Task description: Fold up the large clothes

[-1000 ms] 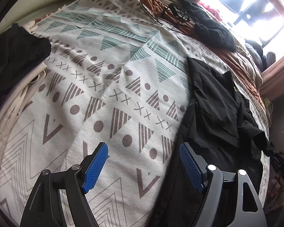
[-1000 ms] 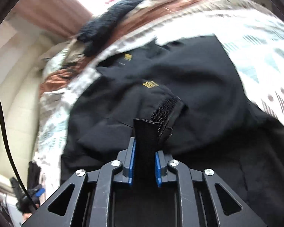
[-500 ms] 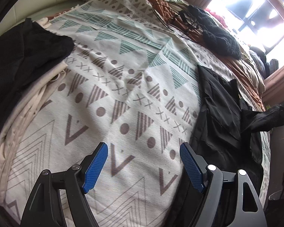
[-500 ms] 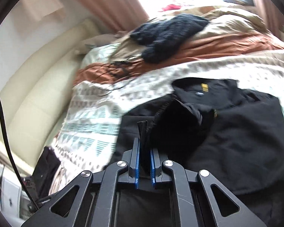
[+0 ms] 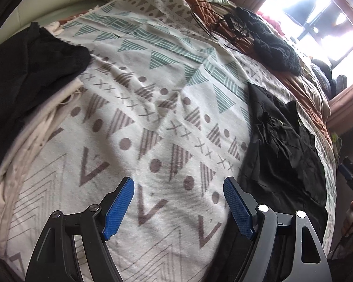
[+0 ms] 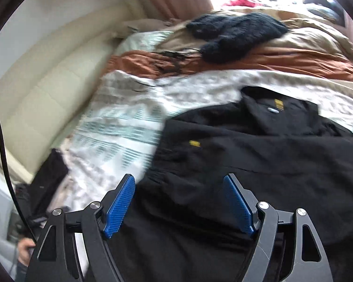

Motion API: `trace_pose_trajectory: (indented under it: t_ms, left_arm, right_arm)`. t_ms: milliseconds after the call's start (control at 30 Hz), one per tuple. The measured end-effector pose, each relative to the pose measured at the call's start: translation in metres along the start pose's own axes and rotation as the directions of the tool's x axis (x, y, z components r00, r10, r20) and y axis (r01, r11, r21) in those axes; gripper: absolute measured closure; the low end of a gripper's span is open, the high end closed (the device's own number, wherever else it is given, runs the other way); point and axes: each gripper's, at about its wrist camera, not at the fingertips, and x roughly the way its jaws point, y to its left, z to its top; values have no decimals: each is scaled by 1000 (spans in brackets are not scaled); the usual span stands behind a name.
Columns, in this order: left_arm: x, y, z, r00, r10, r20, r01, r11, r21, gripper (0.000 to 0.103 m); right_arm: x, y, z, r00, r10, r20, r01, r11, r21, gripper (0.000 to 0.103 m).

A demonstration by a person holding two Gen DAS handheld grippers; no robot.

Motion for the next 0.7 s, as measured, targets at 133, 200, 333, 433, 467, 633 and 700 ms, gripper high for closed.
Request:
trace_pose_trajectory:
  t_ms: [133,200,333,433,467,633,700]
  left_arm:
    - [14,-22,-3,1000,-20,-21,21,999,27,24]
    - [22,-34,-3,999,-31,-33,33,999,41,24]
    - [35,-59,-5,998,-47,-50,50,996,70,24]
    - [43,-80,-7,996,-58,-64,64,994,92,24]
    - [46,-86,-8,996,-61,-67,67,993,100,24]
    - [55,-112,-10,995,-61,-80,72,987,145,24]
    - [59,-121,-11,996,-44,-77,56,984,168,24]
  right_arm:
    - [-16,-50,-17,995,-97,-16,98,995,35,26]
    - [-25,-74,-25,990,-141,-26,143,988,61,26]
    - [-49,-123,-42,975,-220,-40,223,969,107,26]
    - [-64,-155,-57,961,-271,-54,276,951,138,26]
    - [-69,-166,-62,956,-285,-62,292,945,150,26]
    - [-80,-208,-86,923,-370,-108,384,906,178,26]
    - [-80,-227,-97,898,-415,-148,437,880,186,26]
